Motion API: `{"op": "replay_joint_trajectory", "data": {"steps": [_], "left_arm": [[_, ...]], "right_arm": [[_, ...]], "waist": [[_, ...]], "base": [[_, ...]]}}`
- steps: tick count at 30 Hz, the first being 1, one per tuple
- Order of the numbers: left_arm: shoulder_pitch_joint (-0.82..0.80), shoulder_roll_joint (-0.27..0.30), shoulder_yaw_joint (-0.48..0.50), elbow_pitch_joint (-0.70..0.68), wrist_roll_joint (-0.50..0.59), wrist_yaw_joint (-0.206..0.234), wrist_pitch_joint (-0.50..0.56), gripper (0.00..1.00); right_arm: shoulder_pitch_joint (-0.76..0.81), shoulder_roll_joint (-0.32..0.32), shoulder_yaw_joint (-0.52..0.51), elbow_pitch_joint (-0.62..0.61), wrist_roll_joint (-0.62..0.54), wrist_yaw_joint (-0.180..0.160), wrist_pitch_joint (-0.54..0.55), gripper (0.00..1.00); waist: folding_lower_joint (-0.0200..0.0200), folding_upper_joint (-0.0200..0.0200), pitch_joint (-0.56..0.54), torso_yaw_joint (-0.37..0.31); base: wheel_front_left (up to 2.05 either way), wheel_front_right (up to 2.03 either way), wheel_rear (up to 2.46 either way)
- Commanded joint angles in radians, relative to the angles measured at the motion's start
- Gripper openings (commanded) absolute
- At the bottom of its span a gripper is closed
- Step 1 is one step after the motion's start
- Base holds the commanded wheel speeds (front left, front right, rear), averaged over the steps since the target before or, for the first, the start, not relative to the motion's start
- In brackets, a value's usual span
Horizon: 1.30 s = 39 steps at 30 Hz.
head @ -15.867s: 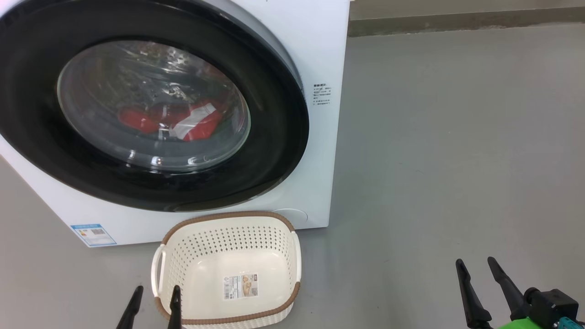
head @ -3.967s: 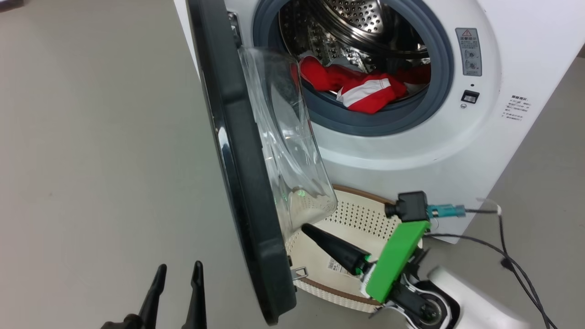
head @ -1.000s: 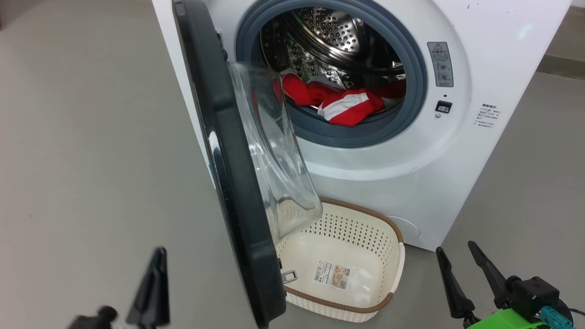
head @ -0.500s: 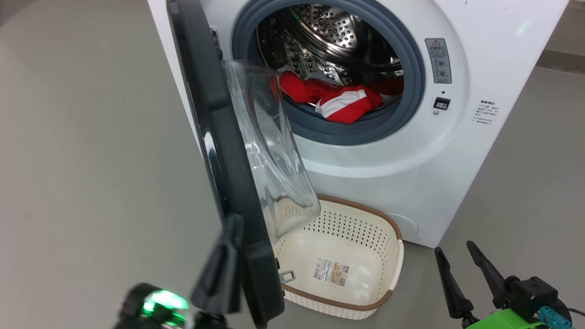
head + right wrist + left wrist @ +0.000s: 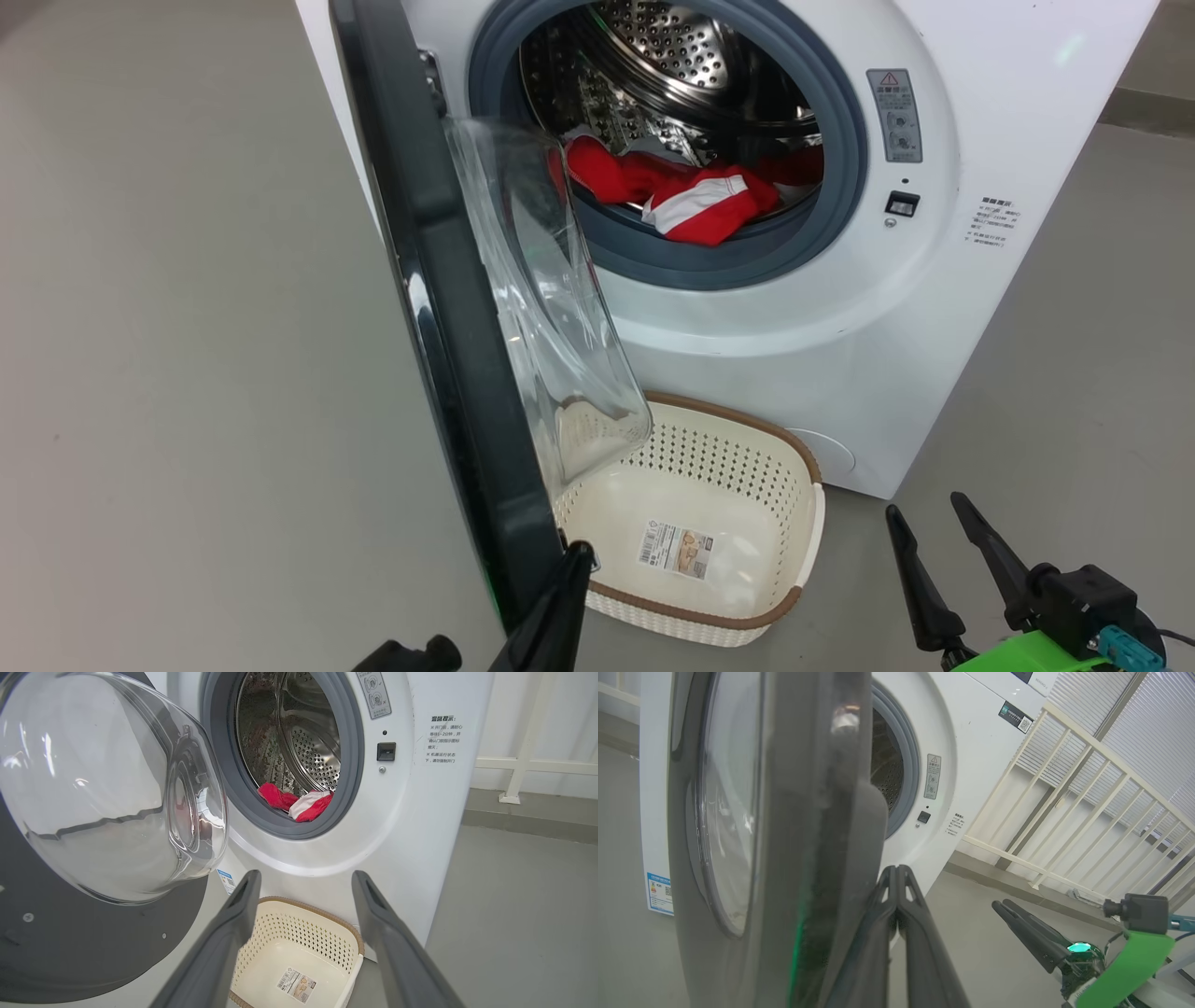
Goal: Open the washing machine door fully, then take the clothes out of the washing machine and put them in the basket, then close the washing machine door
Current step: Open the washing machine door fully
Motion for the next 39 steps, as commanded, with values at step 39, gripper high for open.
{"op": "replay_joint_trajectory", "data": {"steps": [39], "left_arm": [[0.021,0.001,0.531,0.014,0.103,0.068,-0.006,0.0]], "right_arm": [[-0.035,-0.02,0.056,-0.029,0.001,0.008,-0.009,1.0]], "waist": [[0.0,0.0,0.013,0.039]], "base": [[0.0,0.0,0.0]]}}
